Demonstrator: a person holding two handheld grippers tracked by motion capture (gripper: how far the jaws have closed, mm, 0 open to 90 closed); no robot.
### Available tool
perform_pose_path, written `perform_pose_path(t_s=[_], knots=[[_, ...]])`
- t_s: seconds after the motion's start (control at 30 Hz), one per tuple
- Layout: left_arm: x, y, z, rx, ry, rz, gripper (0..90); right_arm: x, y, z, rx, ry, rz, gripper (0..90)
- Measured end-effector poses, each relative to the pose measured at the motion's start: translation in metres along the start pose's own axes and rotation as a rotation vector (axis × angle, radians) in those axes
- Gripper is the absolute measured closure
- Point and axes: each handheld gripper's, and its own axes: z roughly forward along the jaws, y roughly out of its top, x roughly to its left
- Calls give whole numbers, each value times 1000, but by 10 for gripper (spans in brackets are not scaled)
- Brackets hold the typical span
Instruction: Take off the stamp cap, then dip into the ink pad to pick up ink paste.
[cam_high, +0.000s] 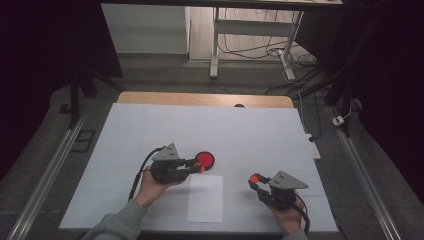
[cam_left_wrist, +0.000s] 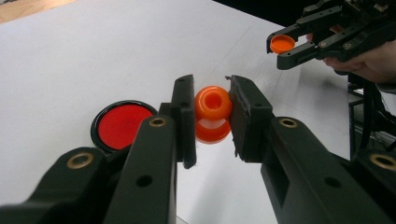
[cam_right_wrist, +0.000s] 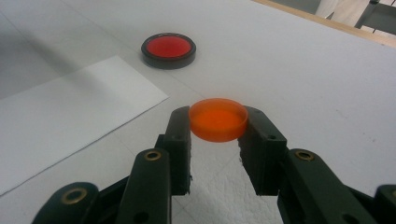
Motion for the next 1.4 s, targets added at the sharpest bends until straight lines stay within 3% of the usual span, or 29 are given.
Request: perform_pose_path(t_s=[0.9,1.4], knots=[[6,6,2,1,22,7,724,4,2,4,3,17,-2,640],[13,9,11,21,37,6,724,4,2,3,1,15,-3,640]])
